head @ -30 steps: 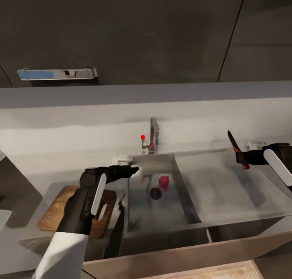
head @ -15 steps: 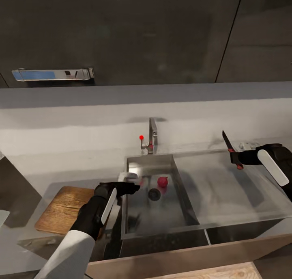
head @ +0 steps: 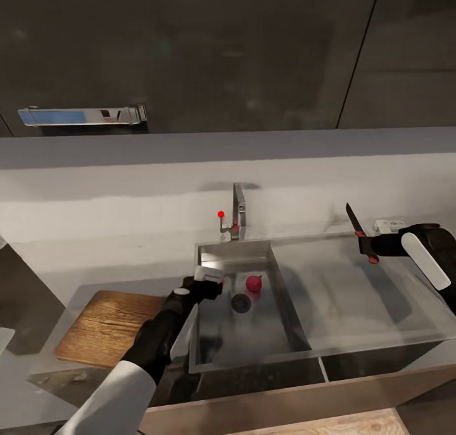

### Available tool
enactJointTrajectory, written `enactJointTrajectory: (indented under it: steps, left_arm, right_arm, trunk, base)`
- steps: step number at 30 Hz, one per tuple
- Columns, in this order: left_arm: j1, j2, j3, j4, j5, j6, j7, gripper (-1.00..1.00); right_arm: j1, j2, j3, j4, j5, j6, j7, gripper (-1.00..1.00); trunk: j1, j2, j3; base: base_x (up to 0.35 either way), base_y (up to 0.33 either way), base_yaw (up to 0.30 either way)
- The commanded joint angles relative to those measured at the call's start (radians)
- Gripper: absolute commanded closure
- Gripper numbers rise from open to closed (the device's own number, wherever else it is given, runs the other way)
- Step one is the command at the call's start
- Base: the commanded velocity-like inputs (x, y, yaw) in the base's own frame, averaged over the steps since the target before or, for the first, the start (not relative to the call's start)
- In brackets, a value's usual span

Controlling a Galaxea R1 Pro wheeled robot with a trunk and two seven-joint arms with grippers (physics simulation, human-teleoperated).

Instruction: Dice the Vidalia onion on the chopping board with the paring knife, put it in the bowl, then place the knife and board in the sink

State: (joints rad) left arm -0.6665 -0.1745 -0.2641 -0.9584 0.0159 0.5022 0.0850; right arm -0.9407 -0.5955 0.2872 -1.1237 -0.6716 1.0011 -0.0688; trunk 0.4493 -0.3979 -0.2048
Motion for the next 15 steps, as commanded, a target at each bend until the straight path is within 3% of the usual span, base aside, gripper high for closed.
enactJointTrajectory:
  steps: [1, 10, 15]
  left_arm:
    - [-0.001, 0.0, -0.003, -0.006, 0.002, 0.005, 0.006, -1.0]
    - [-0.001, 0.0, -0.04, -0.025, 0.005, 0.008, 0.005, -1.0]
    - [-0.001, 0.0, -0.048, -0.031, 0.007, 0.009, 0.005, -1.0]
  right_arm:
    - [-0.002, -0.001, 0.003, -0.001, -0.008, 0.002, -0.006, 1.0]
    - [-0.001, -0.001, 0.003, -0.001, -0.009, 0.0, -0.003, 1.0]
    - [-0.001, 0.026, 0.003, -0.001, -0.009, 0.0, -0.003, 1.0]
  trunk:
    - [0.001, -0.002, -0.002]
    - [0.001, -0.002, -0.002]
    - [0.001, -0.002, -0.002]
  base:
    - [0.0, 0.0, 0.0]
    - [0.0, 0.0, 0.0]
    - [0.0, 0.0, -0.009]
